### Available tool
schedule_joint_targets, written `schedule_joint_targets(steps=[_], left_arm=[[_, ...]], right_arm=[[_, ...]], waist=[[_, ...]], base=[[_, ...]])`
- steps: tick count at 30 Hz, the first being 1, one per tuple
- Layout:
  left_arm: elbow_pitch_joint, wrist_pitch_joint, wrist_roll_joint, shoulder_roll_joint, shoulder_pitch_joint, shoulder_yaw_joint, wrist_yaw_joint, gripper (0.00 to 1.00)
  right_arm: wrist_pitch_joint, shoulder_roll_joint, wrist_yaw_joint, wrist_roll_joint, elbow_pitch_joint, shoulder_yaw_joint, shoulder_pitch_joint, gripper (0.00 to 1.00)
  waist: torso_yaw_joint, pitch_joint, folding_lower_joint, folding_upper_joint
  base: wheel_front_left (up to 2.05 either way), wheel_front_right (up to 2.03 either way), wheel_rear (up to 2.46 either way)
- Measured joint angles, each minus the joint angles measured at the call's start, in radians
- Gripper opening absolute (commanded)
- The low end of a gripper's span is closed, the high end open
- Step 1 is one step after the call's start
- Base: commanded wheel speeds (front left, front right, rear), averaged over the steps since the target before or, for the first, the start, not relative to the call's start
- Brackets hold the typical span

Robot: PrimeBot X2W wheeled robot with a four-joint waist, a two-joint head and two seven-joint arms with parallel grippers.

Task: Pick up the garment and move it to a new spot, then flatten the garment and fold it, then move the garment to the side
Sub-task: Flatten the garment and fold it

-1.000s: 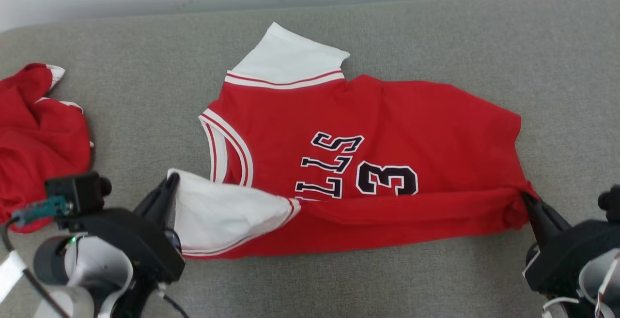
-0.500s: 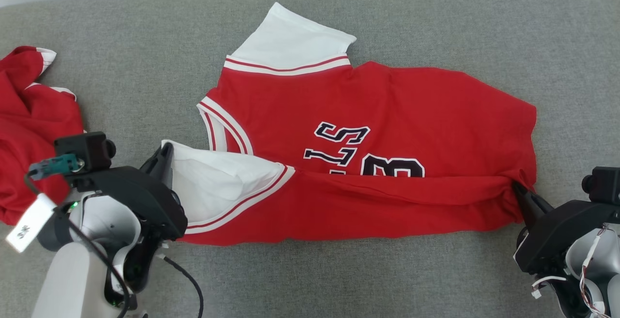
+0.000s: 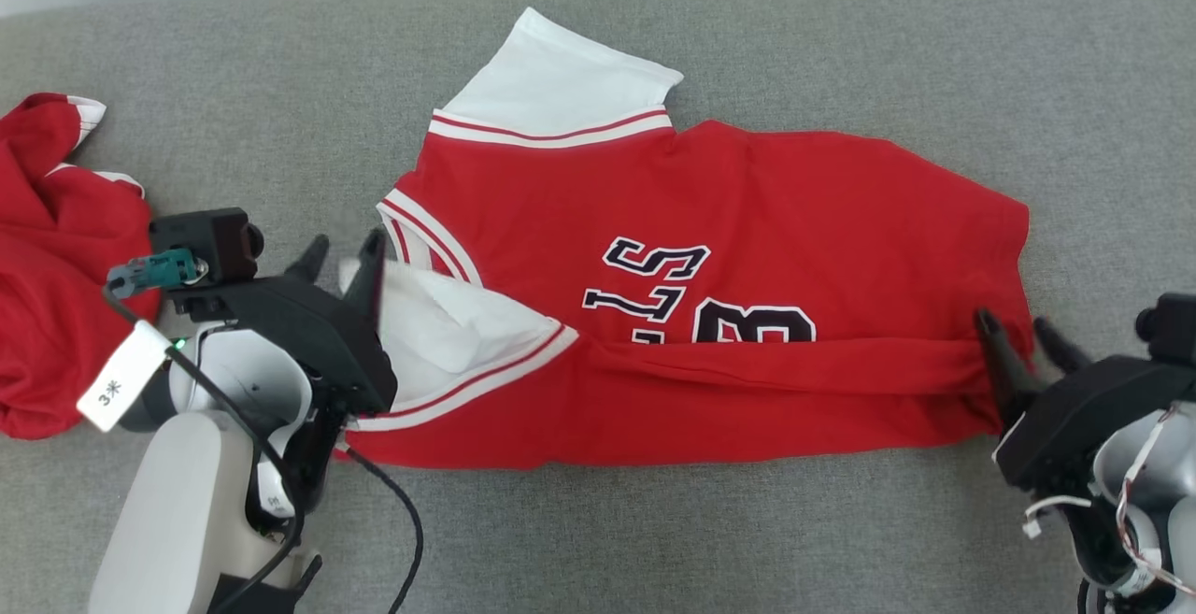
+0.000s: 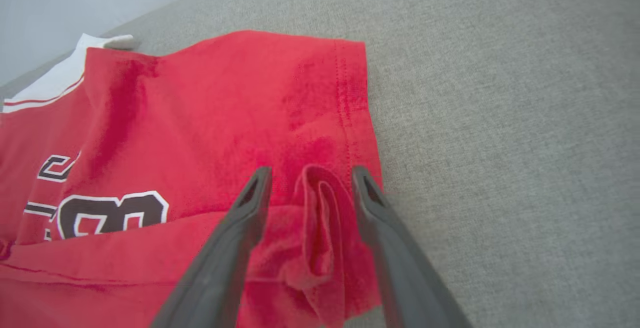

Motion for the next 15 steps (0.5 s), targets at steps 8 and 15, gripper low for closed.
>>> schedule_joint_targets(steps=[8, 15], left_arm=[[0.057, -0.077, 0.024, -0.009, -0.023, 0.004, 0.000, 1.00], [0.056, -0.196, 0.085, -0.001, 0.003, 0.007, 0.000, 1.00]], right_arm=[[-0.080, 0.010, -0.015, -0.019, 0.045, -0.035, -0.029, 1.00], [-0.198, 0.013, -0.017, -0.069, 0.052, -0.054, -0.028, 1.00]], waist=[[0.002, -0.017, 0.0000, -0.0001], [0.006, -0.051, 0.0000, -0.0001]], base=[[0.00, 0.00, 0.00], [0.00, 0.00, 0.00]])
